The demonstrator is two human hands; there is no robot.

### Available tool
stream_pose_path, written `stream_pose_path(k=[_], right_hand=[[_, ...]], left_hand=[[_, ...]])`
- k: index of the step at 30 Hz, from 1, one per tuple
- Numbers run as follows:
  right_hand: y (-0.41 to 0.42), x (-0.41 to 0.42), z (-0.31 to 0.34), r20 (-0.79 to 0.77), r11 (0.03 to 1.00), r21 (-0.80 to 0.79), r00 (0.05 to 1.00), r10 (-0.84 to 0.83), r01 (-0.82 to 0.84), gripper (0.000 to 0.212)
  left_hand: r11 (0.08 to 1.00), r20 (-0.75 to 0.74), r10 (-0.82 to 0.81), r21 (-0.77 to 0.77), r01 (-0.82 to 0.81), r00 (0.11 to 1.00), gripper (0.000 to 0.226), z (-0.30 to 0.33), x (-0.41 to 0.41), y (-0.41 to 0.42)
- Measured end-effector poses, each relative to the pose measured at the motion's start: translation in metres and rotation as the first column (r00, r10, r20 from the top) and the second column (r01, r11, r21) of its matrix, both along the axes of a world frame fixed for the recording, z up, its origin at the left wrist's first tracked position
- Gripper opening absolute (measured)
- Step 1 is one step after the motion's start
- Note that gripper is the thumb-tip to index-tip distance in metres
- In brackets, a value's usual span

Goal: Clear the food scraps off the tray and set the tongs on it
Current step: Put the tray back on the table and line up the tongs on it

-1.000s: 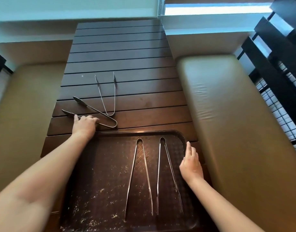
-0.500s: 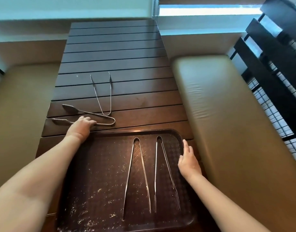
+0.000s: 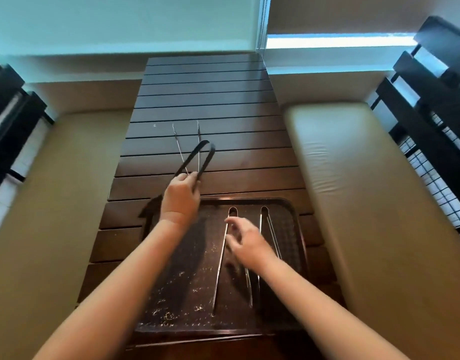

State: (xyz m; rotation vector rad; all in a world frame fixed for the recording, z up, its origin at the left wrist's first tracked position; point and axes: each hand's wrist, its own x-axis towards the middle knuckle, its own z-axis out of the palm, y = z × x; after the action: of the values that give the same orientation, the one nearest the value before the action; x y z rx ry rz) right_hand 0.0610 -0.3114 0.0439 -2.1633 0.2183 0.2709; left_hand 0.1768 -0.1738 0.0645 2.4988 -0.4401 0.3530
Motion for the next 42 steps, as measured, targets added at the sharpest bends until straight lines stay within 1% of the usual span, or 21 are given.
stream_pose_path(k=[2, 3, 4, 6, 9, 12, 14, 15, 17, 19, 20, 22, 24, 26, 28, 30, 31, 34, 35, 38, 42], right_hand=[[0.028, -0.007, 0.009, -0.131, 0.987, 0.128, 0.985, 0.111, -0.094, 0.068], [0.04, -0.012, 0.012, -0.163, 0.974, 0.201, 0.976, 0.142, -0.108, 0.08], [0.049, -0.015, 0.011, -0.173, 0.96, 0.263, 0.974, 0.146, -0.097, 0.088], [0.062, -0.02, 0.009, -0.154, 0.944, 0.329, 0.985, 0.078, -0.023, 0.094], [0.073, -0.025, 0.002, -0.138, 0.954, 0.293, 0.99, -0.023, 0.063, 0.076], [0.076, -0.031, 0.002, -0.194, 0.962, 0.266, 0.981, -0.005, 0.057, 0.054], [0.077, -0.034, 0.001, -0.223, 0.951, 0.305, 0.975, 0.023, 0.047, 0.047], [0.077, -0.035, 0.001, -0.233, 0.942, 0.333, 0.972, 0.031, 0.05, 0.045], [0.076, -0.035, -0.001, -0.254, 0.911, 0.405, 0.967, 0.028, 0.08, 0.045], [0.077, -0.035, -0.001, -0.262, 0.882, 0.459, 0.965, 0.021, 0.106, 0.045], [0.077, -0.034, -0.001, -0.264, 0.866, 0.487, 0.964, 0.023, 0.112, 0.045], [0.078, -0.035, -0.001, -0.272, 0.835, 0.537, 0.961, 0.037, 0.12, 0.044], [0.08, -0.036, -0.002, -0.302, 0.812, 0.571, 0.951, 0.071, 0.12, 0.044], [0.081, -0.037, -0.003, -0.349, 0.804, 0.582, 0.931, 0.105, 0.127, 0.045], [0.081, -0.036, -0.005, -0.343, 0.859, 0.505, 0.933, 0.111, 0.083, 0.049], [0.076, -0.035, -0.005, -0.243, 0.958, 0.285, 0.966, 0.086, -0.013, 0.061], [0.071, -0.035, -0.004, -0.175, 0.979, 0.205, 0.983, 0.046, -0.01, 0.062], [0.048, -0.035, 0.0, 0.042, 0.988, 0.116, 0.993, -0.11, 0.104, 0.044], [0.037, -0.035, -0.001, 0.074, 0.988, 0.064, 0.987, -0.145, 0.14, 0.039], [0.001, -0.04, -0.011, 0.089, 0.976, -0.126, 0.982, -0.169, 0.179, 0.035], [-0.042, -0.054, -0.032, 0.019, 0.907, -0.355, 0.972, -0.233, 0.224, 0.039]], left_hand=[[0.994, -0.025, 0.03, -0.109, -0.033, 0.999, 0.02, 0.012, -0.02, -0.01], [0.987, -0.045, 0.044, -0.151, -0.051, 0.998, 0.019, 0.016, -0.028, -0.012], [0.98, -0.07, 0.057, -0.185, -0.069, 0.996, 0.017, 0.018, -0.035, -0.014], [0.968, -0.127, 0.088, -0.224, -0.115, 0.988, 0.015, 0.02, -0.045, -0.014], [0.954, -0.216, 0.114, -0.247, -0.167, 0.97, 0.015, 0.018, -0.056, -0.011], [0.953, -0.304, 0.051, -0.27, -0.137, 0.951, 0.016, 0.019, -0.066, -0.005], [0.957, -0.328, 0.035, -0.26, -0.125, 0.944, 0.029, 0.02, -0.075, 0.003], [0.965, -0.308, 0.075, -0.218, -0.147, 0.948, 0.035, 0.019, -0.08, 0.009], [0.969, -0.269, 0.209, -0.069, -0.236, 0.94, 0.044, 0.013, -0.09, 0.025], [0.957, -0.343, 0.279, 0.018, -0.29, 0.897, 0.049, 0.004, -0.097, 0.041], [0.957, -0.412, 0.267, 0.009, -0.29, 0.871, 0.049, -0.002, -0.1, 0.048], [0.967, -0.506, 0.179, -0.068, -0.246, 0.844, 0.045, -0.015, -0.103, 0.059], [0.975, -0.513, 0.113, -0.106, -0.194, 0.851, 0.037, -0.025, -0.106, 0.066], [0.975, -0.518, 0.117, -0.101, -0.197, 0.847, 0.034, -0.032, -0.109, 0.068], [0.968, -0.53, 0.146, -0.099, -0.231, 0.835, 0.032, -0.039, -0.113, 0.07], [0.959, -0.526, 0.192, -0.077, -0.271, 0.829, 0.029, -0.048, -0.116, 0.073], [0.954, -0.529, 0.218, -0.063, -0.294, 0.82, 0.028, -0.052, -0.117, 0.073], [0.938, -0.548, 0.308, 0.04, -0.344, 0.777, 0.028, -0.062, -0.12, 0.074], [0.935, -0.551, 0.331, 0.082, -0.345, 0.766, 0.028, -0.066, -0.12, 0.075], [0.93, -0.557, 0.356, 0.134, -0.342, 0.75, 0.029, -0.075, -0.125, 0.073], [0.928, -0.575, 0.364, 0.157, -0.338, 0.733, 0.029, -0.083, -0.13, 0.068]])
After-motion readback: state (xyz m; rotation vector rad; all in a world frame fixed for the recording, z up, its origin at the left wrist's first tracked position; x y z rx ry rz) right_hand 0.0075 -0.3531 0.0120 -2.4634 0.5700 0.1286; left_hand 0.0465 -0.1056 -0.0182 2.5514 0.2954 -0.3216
